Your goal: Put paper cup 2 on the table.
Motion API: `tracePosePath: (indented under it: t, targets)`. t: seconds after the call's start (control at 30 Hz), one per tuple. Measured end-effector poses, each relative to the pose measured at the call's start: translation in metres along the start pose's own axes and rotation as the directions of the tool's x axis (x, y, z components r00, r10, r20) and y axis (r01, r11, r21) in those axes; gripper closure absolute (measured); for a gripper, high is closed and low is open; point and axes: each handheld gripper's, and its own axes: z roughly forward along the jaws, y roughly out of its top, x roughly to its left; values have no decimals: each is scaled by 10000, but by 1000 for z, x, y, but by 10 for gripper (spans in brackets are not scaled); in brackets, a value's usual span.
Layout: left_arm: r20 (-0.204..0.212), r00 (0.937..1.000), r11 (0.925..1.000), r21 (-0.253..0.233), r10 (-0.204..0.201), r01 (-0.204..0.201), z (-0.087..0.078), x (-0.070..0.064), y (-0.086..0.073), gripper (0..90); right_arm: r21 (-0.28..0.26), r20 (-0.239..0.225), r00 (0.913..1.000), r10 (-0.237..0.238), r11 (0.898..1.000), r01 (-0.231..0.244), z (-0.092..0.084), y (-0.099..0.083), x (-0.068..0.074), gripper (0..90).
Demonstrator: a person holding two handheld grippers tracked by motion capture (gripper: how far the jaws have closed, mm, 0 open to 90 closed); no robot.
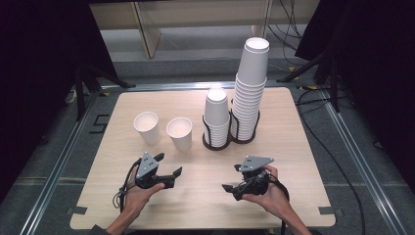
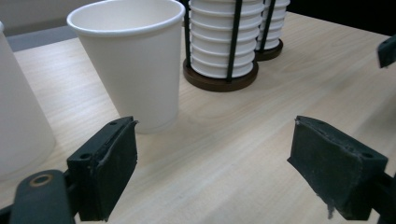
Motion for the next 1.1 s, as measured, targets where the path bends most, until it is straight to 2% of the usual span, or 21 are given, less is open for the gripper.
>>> tracePosePath:
  t: [0.03,0.1,0.13,0.23,0.27,0.3,0.4,0.43,0.57,0.6,0.67,0.73,0.77,0.8,0.83,0.87,0.93,0.97,1.1]
  targets:
    - [85,9999,9999,-136,-84,85,0,-2,-1,143,10,-37,10000,70,10000,-70,0,0,0,185]
    - [112,9999,10000,18,-1,1,-4,-4,-3,143,-2,-35,10000,89,10000,-89,0,0,0,185]
    - [207,9998,9999,-119,-20,22,-4,-5,-4,143,-29,-43,10000,79,10000,-79,-1,-1,0,185]
    - [259,9997,10000,56,53,-54,-8,-7,-6,143,-21,-41,9998,173,9998,-173,-1,-2,0,186]
    - [327,9995,10000,-88,16,-13,-8,-8,-7,143,-40,-133,9997,194,9998,-194,-1,-2,0,187]
    - [277,9996,10000,73,14,-16,-11,-9,-7,143,-28,-11,9998,188,9998,-188,-1,-2,0,187]
    - [360,9994,9999,-133,-8,12,-14,-12,-9,143,-12,-48,9997,220,9998,-220,-2,-3,-1,187]
    - [301,9995,10000,9,-12,12,-17,-13,-9,143,-12,-26,9997,236,9997,-236,-2,-3,-1,187]
    - [556,9984,10000,-87,-43,48,-19,-19,-14,143,-13,18,9997,246,9997,-246,-3,-5,0,187]
    - [552,9985,10000,51,-15,13,-21,-21,-14,143,-38,24,9996,268,9996,-268,-3,-5,0,187]
    - [705,9975,10000,-66,30,-26,-22,-24,-16,143,-24,6,9995,309,9995,-309,-4,-5,0,186]
    - [691,9975,9997,171,153,-165,-26,-27,-18,143,-69,15,9995,313,9995,-312,-6,-6,1,186]
    - [820,9966,10000,-16,77,-76,-24,-29,-19,143,-79,9,9995,330,9994,-330,-6,-7,1,186]
    - [831,9964,9997,190,135,-152,-27,-30,-19,143,-109,1,9994,338,9994,-338,-7,-7,1,186]
    - [921,9957,9998,131,134,-147,-27,-31,-20,143,-173,-190,9990,395,9991,-398,-6,-8,1,186]
    - [921,9955,9994,208,241,-261,-28,-32,-20,143,-64,-142,9987,484,9988,-485,-8,-9,1,186]
    - [1034,9943,9996,90,243,-254,-28,-34,-22,143,-143,-43,9995,321,9994,-322,-9,-10,1,185]
    - [1036,9938,9990,164,402,-421,-29,-35,-22,143,-127,-93,9991,423,9990,-425,-10,-11,2,185]
    - [1162,9925,9989,235,385,-415,-34,-38,-24,143,-219,-326,9980,540,9983,-548,-14,-16,5,178]
